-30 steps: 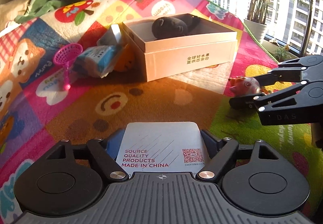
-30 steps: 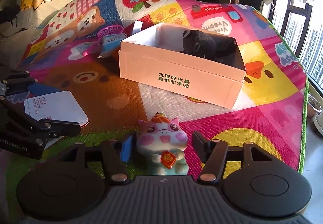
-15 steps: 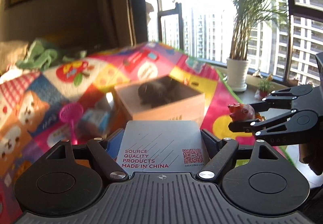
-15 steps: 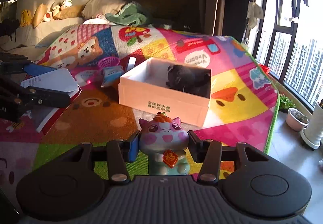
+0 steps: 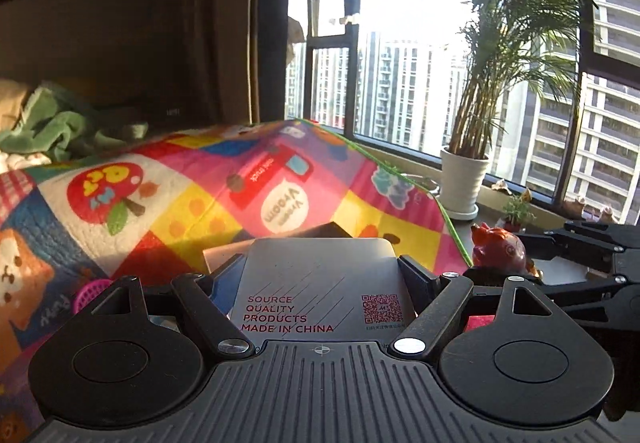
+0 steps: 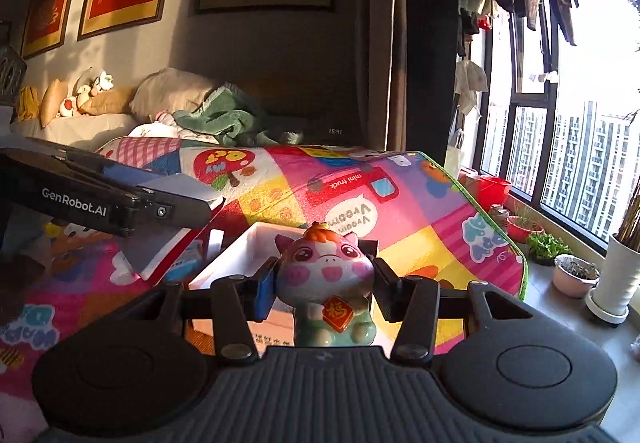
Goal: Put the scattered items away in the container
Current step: 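Carry the booklet into the box with the left tool while the right tool drops the figurine in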
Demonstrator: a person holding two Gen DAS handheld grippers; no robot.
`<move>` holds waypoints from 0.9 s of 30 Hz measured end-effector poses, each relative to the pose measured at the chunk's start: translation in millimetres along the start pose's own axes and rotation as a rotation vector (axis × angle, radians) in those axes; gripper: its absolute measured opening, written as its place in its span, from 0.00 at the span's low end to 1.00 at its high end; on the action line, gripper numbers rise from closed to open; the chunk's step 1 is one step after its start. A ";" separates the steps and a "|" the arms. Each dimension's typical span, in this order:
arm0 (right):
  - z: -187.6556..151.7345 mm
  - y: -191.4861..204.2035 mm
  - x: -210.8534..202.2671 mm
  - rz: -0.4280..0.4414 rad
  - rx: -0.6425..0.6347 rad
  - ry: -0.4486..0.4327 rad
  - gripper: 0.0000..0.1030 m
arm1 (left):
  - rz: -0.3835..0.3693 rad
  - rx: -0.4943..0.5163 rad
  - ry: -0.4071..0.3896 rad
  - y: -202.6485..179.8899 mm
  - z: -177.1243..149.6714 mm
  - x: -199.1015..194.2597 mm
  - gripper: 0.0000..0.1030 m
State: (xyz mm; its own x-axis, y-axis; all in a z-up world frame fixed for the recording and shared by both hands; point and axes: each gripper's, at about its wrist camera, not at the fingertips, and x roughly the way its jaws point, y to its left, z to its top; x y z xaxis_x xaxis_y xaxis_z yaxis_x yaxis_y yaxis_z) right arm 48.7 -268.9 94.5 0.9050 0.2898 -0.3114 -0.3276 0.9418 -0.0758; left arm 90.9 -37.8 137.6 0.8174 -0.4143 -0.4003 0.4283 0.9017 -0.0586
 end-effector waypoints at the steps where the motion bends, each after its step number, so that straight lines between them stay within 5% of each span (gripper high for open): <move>1: 1.4 -1.9 12.8 0.000 -0.003 0.009 0.47 | -0.013 -0.019 0.011 6.4 2.4 13.6 0.82; 7: -2.5 -5.3 101.2 0.002 -0.046 0.076 0.47 | -0.079 -0.129 0.121 39.1 5.3 99.5 0.90; 9: -7.5 -7.9 129.8 0.003 -0.034 0.121 0.61 | -0.064 -0.187 0.127 54.8 2.5 112.4 0.92; 12: -19.1 -14.8 147.0 0.022 0.032 0.177 0.68 | -0.033 -0.223 0.099 71.4 -8.0 99.4 0.95; 21: -38.5 -0.8 113.1 0.070 0.031 0.184 0.81 | 0.258 -0.115 0.017 86.9 -80.9 17.6 1.00; 27: -25.0 38.2 99.3 0.088 -0.069 0.150 0.82 | 0.326 -0.283 0.129 132.9 -117.6 3.7 1.00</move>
State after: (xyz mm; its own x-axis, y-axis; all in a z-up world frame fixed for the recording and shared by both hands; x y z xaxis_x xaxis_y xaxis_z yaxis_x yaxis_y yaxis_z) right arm 119.3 -208.4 37.0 0.8230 0.3372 -0.4571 -0.4265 0.8984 -0.1052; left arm 105.5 95.0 20.7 0.8298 -0.1007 -0.5489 0.0200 0.9883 -0.1511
